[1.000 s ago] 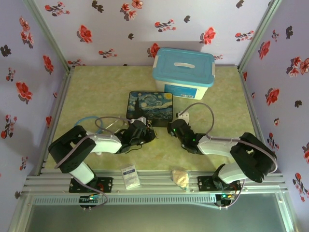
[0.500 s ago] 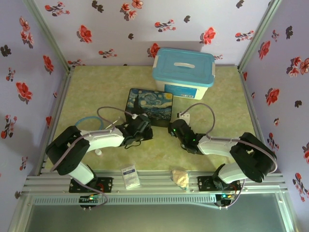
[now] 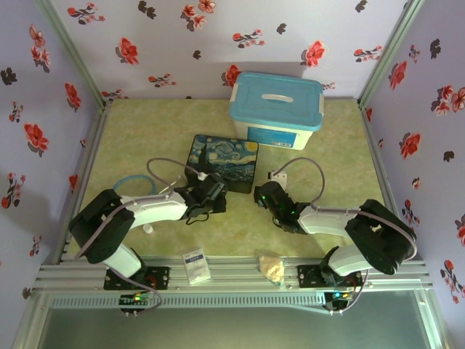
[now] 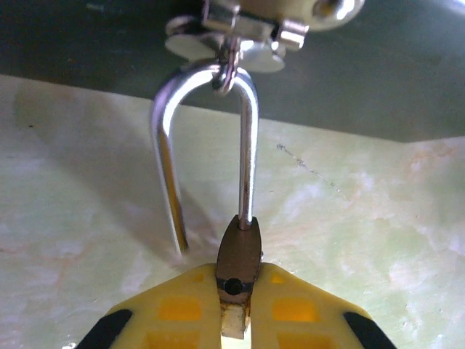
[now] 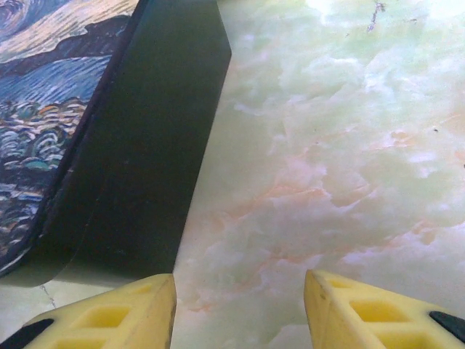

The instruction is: Unlock the padlock with the key

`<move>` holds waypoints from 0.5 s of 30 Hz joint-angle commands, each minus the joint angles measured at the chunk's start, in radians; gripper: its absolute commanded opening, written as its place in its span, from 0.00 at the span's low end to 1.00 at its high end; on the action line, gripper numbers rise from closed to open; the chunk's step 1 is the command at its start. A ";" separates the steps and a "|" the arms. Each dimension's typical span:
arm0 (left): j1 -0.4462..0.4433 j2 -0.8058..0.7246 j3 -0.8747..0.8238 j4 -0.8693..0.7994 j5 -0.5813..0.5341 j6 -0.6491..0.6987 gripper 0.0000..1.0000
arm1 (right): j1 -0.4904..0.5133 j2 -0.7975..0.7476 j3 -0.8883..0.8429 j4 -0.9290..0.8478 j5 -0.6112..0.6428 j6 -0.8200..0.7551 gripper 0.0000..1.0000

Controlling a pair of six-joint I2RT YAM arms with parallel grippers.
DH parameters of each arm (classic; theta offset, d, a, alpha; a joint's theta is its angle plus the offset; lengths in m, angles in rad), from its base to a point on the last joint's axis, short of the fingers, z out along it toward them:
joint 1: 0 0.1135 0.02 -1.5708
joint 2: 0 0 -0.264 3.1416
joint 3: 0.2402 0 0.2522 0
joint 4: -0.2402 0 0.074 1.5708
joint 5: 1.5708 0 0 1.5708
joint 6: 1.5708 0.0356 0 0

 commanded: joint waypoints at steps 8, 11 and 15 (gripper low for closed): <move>-0.018 0.002 0.104 -0.199 -0.088 0.078 0.09 | -0.005 0.029 -0.004 0.041 -0.014 0.020 0.48; -0.024 0.018 0.137 -0.280 -0.134 0.093 0.12 | -0.006 0.038 -0.004 0.045 -0.018 0.024 0.47; -0.035 0.045 0.160 -0.333 -0.169 0.100 0.13 | -0.005 0.042 -0.006 0.047 -0.018 0.024 0.47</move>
